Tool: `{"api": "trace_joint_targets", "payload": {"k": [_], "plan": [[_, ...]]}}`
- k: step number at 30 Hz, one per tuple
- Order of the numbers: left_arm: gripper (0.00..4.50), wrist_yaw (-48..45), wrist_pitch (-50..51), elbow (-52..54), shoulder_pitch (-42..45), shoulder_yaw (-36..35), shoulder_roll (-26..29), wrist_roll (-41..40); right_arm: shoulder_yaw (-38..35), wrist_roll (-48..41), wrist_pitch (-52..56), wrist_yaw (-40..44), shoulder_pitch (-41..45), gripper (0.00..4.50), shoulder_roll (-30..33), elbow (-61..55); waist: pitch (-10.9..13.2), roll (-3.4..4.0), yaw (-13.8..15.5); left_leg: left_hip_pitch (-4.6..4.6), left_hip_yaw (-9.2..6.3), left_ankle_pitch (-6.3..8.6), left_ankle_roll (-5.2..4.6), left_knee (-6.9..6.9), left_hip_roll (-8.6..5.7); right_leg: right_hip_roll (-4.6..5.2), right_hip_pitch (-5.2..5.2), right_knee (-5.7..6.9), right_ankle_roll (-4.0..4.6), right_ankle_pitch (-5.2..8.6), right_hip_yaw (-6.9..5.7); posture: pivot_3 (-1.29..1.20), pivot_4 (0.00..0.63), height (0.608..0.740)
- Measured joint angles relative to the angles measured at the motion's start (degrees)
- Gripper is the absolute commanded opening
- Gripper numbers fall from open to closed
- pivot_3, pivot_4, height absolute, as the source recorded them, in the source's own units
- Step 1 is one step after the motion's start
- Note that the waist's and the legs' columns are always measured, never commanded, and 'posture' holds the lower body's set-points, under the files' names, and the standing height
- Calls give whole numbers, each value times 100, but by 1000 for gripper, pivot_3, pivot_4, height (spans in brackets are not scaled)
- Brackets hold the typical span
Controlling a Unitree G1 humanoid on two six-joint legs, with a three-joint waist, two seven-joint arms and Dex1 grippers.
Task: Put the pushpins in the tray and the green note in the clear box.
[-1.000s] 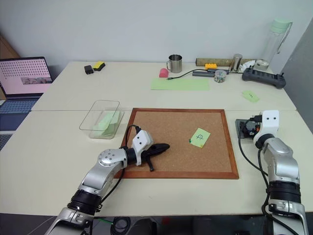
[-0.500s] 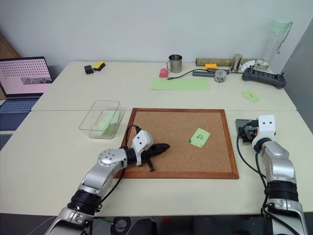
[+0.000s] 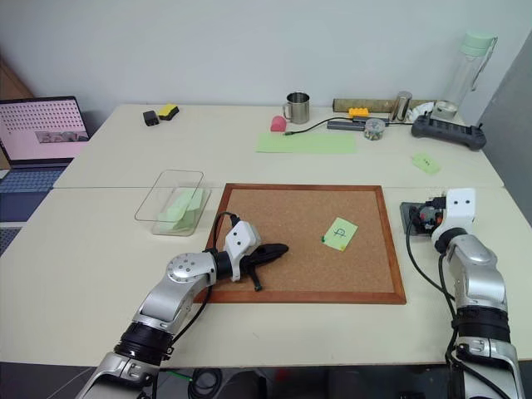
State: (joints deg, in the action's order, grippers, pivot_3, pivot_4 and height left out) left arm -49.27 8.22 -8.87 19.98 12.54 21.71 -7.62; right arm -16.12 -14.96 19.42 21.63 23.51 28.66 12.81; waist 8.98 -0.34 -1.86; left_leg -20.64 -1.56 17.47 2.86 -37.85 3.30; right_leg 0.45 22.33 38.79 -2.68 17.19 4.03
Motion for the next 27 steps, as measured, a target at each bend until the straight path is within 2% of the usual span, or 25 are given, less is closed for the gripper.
{"api": "trace_joint_targets", "payload": {"k": [3, 7, 12, 17, 23, 27], "plan": [[0, 3, 1, 1, 20, 5, -1, 1, 135, -509, 373, 646, -291, 4453, 24, -876, 0, 0, 3, -4, -8, 0, 0, 0, 2, -2, -2, -5, 0, 0, -7, 0, 150, 740], [0, -11, 2, 0, 35, 26, 0, 1, 664, -1130, 1018, 1514, -1059, 4453, 143, -1972, 1, 0, 9, -9, -9, 1, -2, 0, 3, -3, -2, -13, 0, 0, -7, 0, 150, 740], [0, -17, 2, -18, 35, 32, 6, 1, 1007, -1270, 1230, 1904, -1368, 4453, 377, -2645, 2, -4, 6, -6, -10, 1, -2, -2, 2, -3, -3, -13, -1, 0, -9, 0, 150, 740], [0, -29, 1, -37, 55, 48, 6, 1, 1493, -1011, 1119, 1929, -1489, 4453, 277, -2668, 4, -7, 7, -7, -10, 2, -2, -2, 2, -4, -2, -15, -1, 1, -8, 0, 150, 740], [0, -34, -1, -44, 71, 56, 6, 0, 1624, -459, 572, 1679, -1361, 4453, -3, -2017, 4, -8, 8, -7, -11, 1, -2, -1, 2, -3, -2, -15, -1, 1, -11, 0, 150, 740], [0, -31, -2, -42, 69, 55, 9, 1, 1705, -372, 386, 1703, -1361, 3898, -68, -1850, 5, -8, 8, -6, -11, 1, -2, -1, 2, -4, -2, -15, -1, 0, -10, 0, 150, 740]]}}
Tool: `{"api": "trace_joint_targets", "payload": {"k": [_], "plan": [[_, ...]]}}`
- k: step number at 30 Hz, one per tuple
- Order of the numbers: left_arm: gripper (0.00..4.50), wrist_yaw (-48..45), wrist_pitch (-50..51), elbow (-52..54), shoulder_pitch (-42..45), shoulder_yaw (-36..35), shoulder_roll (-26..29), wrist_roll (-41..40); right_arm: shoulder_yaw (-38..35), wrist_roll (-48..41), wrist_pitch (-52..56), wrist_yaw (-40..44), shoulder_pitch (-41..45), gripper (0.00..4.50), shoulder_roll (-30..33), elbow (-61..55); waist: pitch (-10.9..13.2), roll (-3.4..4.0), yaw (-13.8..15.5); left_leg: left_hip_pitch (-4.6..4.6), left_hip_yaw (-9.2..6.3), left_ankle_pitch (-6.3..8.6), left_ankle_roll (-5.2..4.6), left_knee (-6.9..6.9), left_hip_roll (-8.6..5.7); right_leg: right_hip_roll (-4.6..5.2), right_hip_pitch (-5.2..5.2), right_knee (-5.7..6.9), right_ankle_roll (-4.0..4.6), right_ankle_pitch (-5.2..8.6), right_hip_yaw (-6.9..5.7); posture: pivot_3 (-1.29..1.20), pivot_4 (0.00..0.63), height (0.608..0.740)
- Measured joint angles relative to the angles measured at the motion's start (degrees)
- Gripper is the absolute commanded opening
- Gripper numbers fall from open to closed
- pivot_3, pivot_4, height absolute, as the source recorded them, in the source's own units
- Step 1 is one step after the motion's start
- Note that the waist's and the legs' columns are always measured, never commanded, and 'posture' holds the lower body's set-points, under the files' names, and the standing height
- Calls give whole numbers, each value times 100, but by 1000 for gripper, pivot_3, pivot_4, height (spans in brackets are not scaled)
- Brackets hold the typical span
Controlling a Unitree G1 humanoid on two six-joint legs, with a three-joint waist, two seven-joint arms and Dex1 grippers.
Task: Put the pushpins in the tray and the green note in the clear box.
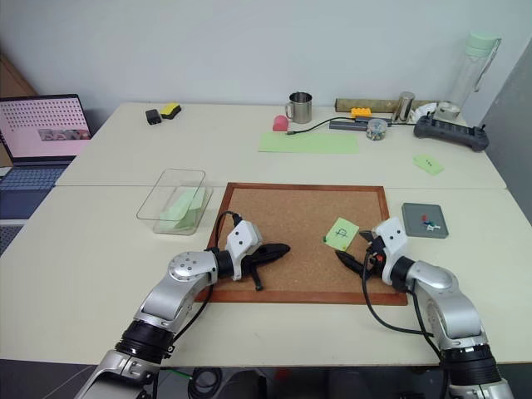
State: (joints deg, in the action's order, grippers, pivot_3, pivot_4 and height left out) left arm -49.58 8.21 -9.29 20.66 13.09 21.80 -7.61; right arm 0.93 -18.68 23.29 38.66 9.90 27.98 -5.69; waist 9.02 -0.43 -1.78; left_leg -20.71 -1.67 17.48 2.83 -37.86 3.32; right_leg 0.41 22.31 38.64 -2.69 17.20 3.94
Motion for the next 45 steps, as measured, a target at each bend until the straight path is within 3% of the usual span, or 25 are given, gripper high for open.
{"api": "trace_joint_targets", "payload": {"k": [10, 18, 29, 38, 42, 45], "plan": [[0, 8, -8, 11, -18, 0, 1, 0, 45, 101, -120, 31, 0, 1587, -94, 42, 0, 0, 0, 0, 0, 0, 0, 0, 0, 0, 0, 0, 0, 0, 0, 0, 150, 740], [0, 10, -14, 0, -6, 0, 1, 0, 65, 114, -130, 140, 0, 89, -150, 41, 0, 0, 0, 0, 1, 0, 0, 0, 0, 0, 0, 0, 0, 0, 0, 0, 150, 740], [0, 5, -14, -4, 4, 0, 1, 0, -19, -73, 112, 59, -2, 27, -193, -101, 1, 0, 0, -2, 0, 0, 0, -1, 0, 0, 1, 2, 0, 0, 0, 0, 150, 740], [0, 5, -12, 14, -14, 1, 14, 0, -1055, -975, 560, -525, 255, 27, -383, -840, 1, -1, 1, -1, -2, 0, 0, 1, 0, 0, 0, 2, 0, 0, -1, 0, 150, 740], [0, 1, -12, -3, -4, -1, 23, 0, -1437, -1072, 601, -943, 602, 27, -437, -493, 1, -1, -2, 1, 2, 0, 0, 0, 0, 1, -1, 4, 0, 0, 3, 0, 150, 740], [0, 2, -14, -20, 36, 12, 16, 0, -1585, -431, 379, -1661, 1071, 27, -143, 334, 1, -1, -1, 0, 4, 0, 0, 0, -1, 1, 0, 1, 0, 0, 3, 0, 150, 740]]}}
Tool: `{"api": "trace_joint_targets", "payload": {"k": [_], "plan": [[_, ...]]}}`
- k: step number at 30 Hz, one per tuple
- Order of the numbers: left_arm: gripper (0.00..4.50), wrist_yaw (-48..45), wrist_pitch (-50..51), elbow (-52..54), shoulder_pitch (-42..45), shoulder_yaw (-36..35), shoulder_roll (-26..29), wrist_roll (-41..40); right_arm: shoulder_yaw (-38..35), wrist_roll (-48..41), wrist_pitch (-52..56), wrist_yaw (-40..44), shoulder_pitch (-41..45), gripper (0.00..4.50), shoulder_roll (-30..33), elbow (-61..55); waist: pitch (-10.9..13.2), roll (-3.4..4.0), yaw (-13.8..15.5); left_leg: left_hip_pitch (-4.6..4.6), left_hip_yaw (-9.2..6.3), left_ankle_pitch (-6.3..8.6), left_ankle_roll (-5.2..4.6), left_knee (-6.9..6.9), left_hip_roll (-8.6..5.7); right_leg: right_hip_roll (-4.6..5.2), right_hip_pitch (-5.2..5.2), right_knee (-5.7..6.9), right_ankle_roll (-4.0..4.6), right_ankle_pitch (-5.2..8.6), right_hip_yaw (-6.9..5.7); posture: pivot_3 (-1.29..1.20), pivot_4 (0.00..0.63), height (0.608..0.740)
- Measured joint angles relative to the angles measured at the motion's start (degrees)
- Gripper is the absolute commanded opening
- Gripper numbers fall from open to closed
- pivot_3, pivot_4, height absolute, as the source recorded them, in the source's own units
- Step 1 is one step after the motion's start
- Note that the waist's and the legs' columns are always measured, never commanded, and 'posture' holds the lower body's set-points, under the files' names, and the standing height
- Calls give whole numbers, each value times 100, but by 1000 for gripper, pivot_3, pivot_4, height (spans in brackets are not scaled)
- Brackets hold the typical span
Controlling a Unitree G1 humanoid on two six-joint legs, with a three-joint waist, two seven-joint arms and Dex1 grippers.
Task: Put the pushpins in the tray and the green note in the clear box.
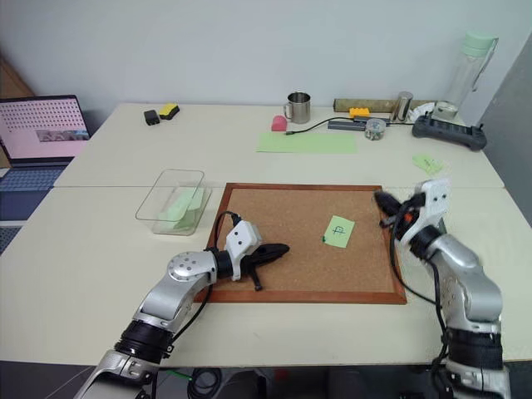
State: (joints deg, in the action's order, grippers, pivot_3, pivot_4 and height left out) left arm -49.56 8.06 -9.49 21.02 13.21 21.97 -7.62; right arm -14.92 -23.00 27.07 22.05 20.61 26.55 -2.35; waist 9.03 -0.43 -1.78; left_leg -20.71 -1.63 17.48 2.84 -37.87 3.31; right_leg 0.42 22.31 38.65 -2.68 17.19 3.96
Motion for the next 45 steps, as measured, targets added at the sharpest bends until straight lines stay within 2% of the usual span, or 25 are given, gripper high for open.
{"api": "trace_joint_targets", "payload": {"k": [2, 7, 13, 15, 16, 21, 45], "plan": [[0, -12, -5, 1, 0, -2, -2, -1, -162, 357, -138, -338, 128, 27, 178, 578, 0, 0, 13, -2, 0, 0, 0, 3, 1, 0, 1, -4, 1, 0, -2, 0, 150, 740], [0, -58, -9, -31, 4, -10, 9, 0, -296, 615, -319, -532, 279, 27, 261, 1566, -1, 5, 1, 1, 10, 0, -1, 3, 1, 1, 1, -1, 1, 1, 7, 0, 150, 740], [0, -54, -13, -2, -22, -15, 17, 0, -301, 637, -417, -462, 321, 27, 260, 1930, -1, 5, -5, 1, 9, 1, -1, 3, 2, 0, 0, -1, 1, 0, 7, 0, 150, 740], [0, -43, -15, 21, -44, -16, 19, 0, -301, 638, -417, -464, 321, 456, 260, 1956, -1, 5, -5, 1, 10, 1, -1, 3, 2, 0, 0, -1, 1, 0, 8, 0, 150, 740], [0, -38, -15, 26, -48, -16, 23, 0, -301, 638, -417, -466, 321, 508, 259, 1961, -1, 5, -5, 1, 10, 1, -1, 2, 2, 0, 0, -2, 1, 0, 8, 0, 150, 740], [0, -7, -14, 44, -55, -16, 38, 0, -393, 602, -508, -473, 321, 1696, 257, 1962, -1, 5, -5, 0, 9, 1, -2, 3, 2, 0, 0, -2, 1, 0, 7, 0, 150, 740], [0, -5, -101, 9, -58, -9, 44, 0, -400, 607, -523, -364, 225, 1696, 221, 1830, -1, 6, -4, 1, 10, 1, -2, 3, 2, 0, 0, -2, 1, 0, 7, 0, 150, 740]]}}
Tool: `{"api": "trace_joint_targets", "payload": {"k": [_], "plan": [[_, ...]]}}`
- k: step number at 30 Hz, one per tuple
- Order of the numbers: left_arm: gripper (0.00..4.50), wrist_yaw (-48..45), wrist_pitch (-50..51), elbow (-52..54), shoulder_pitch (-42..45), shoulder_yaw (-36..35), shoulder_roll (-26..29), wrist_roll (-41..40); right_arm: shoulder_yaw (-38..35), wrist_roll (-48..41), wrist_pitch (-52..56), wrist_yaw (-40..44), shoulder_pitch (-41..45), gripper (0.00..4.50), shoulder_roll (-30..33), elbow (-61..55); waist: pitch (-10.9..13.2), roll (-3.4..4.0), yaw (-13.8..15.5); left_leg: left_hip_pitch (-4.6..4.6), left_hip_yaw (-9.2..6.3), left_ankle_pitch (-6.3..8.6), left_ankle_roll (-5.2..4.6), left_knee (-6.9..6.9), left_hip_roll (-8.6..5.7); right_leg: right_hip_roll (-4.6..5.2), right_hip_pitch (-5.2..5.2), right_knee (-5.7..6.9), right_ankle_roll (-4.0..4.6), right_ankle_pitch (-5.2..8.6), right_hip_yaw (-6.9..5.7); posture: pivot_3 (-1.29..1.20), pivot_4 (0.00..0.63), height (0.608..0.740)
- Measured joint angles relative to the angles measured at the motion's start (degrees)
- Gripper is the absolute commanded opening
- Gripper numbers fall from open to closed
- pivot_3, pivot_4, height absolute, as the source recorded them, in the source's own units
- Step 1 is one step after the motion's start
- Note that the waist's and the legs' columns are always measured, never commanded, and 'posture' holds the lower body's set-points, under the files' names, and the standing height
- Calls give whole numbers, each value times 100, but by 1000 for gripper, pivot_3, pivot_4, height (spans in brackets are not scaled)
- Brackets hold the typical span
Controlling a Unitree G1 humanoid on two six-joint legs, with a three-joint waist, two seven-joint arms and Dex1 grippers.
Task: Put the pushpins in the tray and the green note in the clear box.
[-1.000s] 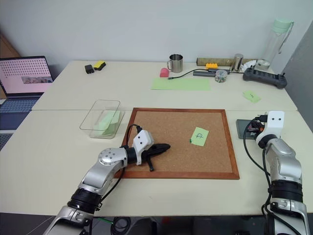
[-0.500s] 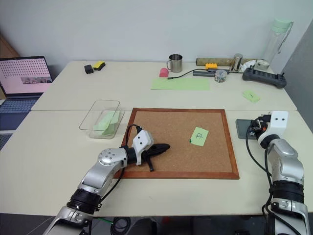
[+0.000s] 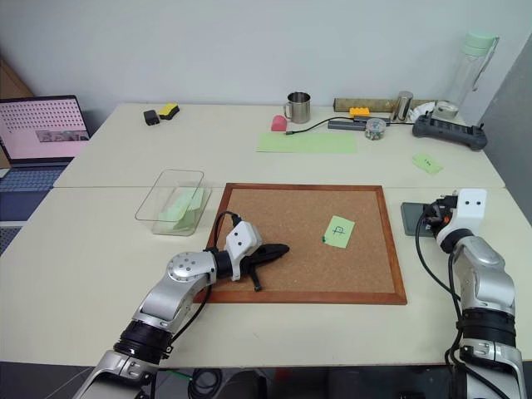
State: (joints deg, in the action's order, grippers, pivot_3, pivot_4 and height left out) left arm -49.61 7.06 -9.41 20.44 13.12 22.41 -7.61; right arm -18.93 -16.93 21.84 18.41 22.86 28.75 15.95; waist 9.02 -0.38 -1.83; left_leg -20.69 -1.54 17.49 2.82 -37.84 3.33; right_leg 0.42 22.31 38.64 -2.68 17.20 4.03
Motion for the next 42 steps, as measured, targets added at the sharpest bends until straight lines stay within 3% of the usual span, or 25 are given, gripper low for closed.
{"api": "trace_joint_targets", "payload": {"k": [42], "plan": [[0, 9, 14, 107, -58, 0, 15, 0, 145, 235, -130, -13, -187, 1696, -55, -9, 0, 0, -11, 1, 1, 0, -1, 1, 0, -1, 0, -1, 0, 0, 2, 0, 150, 740]]}}
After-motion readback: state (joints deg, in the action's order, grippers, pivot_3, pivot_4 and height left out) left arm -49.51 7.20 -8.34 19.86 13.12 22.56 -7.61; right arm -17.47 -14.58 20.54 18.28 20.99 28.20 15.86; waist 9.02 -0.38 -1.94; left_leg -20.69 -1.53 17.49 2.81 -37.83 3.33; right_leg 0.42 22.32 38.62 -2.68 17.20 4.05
